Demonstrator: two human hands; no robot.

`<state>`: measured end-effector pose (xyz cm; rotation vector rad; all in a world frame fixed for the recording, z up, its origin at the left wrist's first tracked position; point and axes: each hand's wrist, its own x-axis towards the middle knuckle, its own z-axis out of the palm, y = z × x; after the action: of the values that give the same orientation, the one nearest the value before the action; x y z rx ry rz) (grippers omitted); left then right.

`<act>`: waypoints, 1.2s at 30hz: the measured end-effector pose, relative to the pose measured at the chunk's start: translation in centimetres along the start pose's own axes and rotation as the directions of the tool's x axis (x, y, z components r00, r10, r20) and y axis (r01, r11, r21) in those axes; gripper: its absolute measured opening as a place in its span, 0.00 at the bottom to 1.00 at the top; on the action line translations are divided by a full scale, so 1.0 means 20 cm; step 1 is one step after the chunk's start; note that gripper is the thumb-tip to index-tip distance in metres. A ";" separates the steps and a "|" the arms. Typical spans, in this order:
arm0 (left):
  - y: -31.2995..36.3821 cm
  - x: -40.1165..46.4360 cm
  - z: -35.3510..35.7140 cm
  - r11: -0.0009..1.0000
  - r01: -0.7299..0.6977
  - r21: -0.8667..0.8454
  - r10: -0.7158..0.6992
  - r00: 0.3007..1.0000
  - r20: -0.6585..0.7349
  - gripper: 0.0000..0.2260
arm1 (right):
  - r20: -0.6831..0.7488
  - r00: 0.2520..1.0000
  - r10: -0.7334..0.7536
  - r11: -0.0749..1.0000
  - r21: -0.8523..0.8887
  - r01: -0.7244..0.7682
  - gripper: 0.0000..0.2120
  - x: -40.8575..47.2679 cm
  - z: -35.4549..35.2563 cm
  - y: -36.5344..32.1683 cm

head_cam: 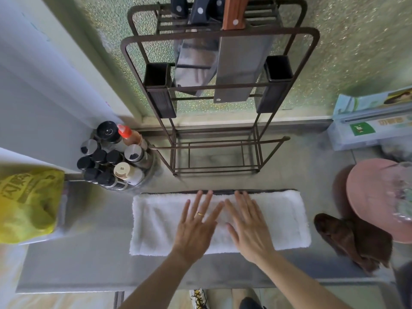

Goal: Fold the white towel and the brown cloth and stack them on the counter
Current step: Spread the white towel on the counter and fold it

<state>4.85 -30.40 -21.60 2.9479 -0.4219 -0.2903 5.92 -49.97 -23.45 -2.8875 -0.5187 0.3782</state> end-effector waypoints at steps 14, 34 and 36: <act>0.00 0.05 0.18 0.979 0.203 0.018 -0.204 0.973 0.110 0.27 | -0.023 0.997 0.073 0.997 0.029 -0.072 0.33 0.08 0.10 0.04; -0.13 -0.54 0.03 0.942 0.331 -0.047 -0.330 0.943 0.036 0.26 | -0.057 0.652 0.756 0.611 0.417 -0.673 0.33 -0.43 -0.11 0.37; -0.14 -0.53 0.04 0.934 0.351 -0.062 -0.347 0.935 0.077 0.26 | 0.036 0.604 0.796 0.512 0.493 -0.704 0.31 -0.41 -0.14 0.38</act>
<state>-4.65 -24.78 -21.13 2.9302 0.1114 -0.4331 1.64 -60.27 -20.61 -2.4417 0.8357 0.2585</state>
